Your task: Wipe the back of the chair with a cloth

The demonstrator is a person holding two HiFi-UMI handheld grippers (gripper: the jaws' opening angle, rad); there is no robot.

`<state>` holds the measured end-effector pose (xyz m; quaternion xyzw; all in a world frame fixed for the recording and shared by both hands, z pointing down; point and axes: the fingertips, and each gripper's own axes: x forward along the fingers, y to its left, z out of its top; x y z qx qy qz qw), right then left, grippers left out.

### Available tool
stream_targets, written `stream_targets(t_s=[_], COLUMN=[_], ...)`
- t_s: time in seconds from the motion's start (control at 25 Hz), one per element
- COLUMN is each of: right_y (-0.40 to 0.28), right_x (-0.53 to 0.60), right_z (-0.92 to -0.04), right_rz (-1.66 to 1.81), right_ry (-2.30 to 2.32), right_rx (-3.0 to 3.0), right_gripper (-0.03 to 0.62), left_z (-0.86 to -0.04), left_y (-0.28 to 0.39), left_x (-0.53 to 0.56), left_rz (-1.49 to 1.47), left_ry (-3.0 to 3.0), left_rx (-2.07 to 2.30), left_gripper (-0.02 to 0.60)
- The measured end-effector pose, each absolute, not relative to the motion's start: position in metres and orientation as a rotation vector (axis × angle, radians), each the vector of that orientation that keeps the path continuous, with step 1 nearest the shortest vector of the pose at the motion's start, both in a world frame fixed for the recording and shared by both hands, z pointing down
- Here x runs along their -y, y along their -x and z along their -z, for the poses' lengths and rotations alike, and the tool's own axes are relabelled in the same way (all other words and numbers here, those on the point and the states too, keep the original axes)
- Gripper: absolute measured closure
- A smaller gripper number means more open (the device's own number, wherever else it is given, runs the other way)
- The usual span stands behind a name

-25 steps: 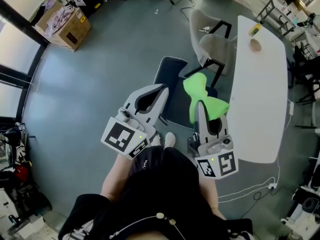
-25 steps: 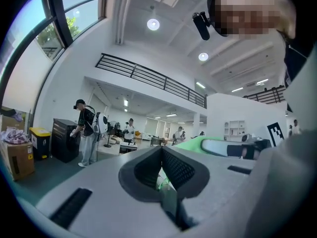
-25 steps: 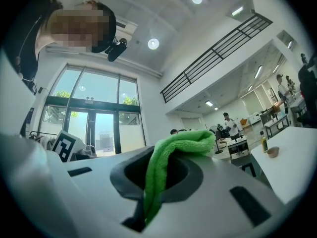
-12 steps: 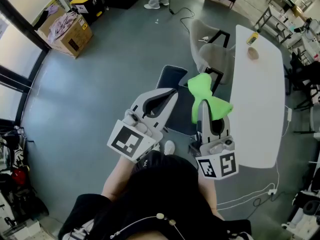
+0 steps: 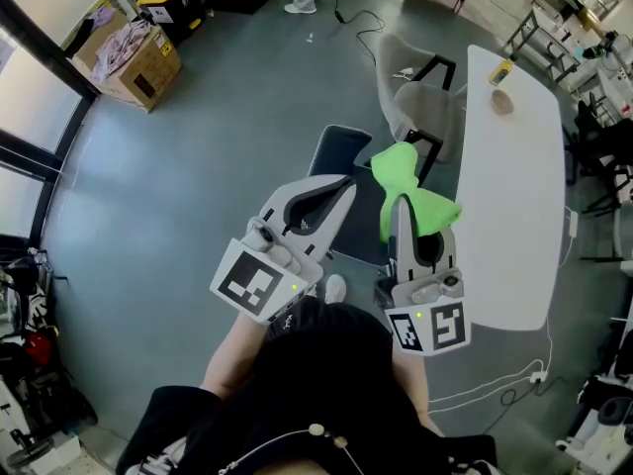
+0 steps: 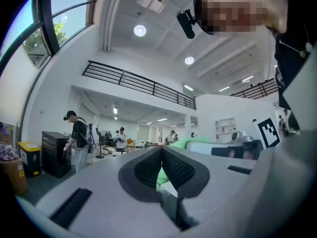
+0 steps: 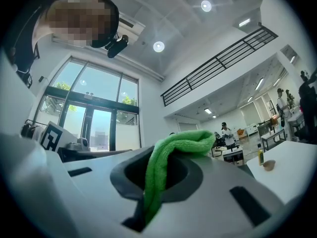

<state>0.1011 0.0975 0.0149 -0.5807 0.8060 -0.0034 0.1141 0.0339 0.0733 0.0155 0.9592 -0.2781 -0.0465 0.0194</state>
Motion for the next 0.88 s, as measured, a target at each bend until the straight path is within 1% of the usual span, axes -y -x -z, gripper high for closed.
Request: stream_targets(t_s=[0.88], right_y=[-0.0954], right_x=[-0.0981], right_z=[-0.0122], right_rz=[-0.005], right_ry=[1.670], right_rx=[-2.402], right_gripper=[0.576], left_z=[-0.0150], left_y=[-0.0353], left_x=[-0.0803], left_rz=[0.123], left_ry=[-2.985], left_rx=[0.872], left_gripper=[0.577])
